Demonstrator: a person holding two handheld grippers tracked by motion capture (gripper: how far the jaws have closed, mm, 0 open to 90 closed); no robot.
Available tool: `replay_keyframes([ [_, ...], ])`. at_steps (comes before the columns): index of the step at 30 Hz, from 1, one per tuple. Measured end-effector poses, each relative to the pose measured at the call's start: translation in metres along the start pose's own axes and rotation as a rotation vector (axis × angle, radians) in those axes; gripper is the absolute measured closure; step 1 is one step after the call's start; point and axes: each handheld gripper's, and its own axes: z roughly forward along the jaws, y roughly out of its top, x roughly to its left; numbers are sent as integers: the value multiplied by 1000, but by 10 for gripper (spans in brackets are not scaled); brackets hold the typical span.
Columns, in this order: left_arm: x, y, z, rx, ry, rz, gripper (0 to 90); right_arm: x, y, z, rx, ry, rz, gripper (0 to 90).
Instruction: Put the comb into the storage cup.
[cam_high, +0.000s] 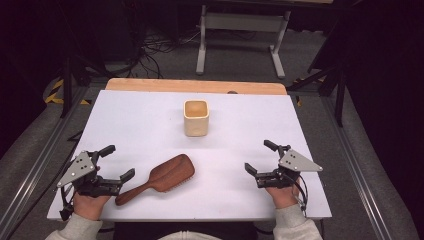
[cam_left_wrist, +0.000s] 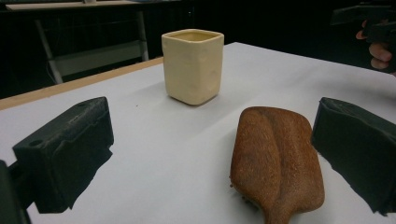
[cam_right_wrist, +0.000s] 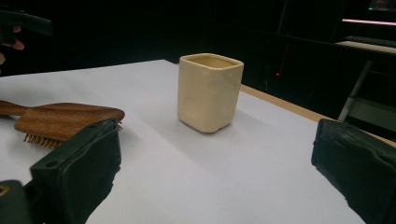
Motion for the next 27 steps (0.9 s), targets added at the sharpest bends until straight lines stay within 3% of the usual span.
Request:
replay_keyframes([
  [5, -2, 5, 1, 15, 5, -5, 2, 1, 0, 0, -2, 2, 1, 20],
  [8, -3, 7, 2, 31, -19, 11, 3, 1, 0, -1, -1, 1, 1, 20],
  [15, -1, 13, 2, 48, -51, -3, 16, 2, 1, -1, -2, -1, -1, 20],
  [21, -5, 22, 5, 68, -64, 21, 18, 2, 1, -1, -2, -1, 3, 20],
  [27, -10, 31, 13, 113, -109, 51, 33, 3, 1, -2, -3, -1, 4, 20],
])
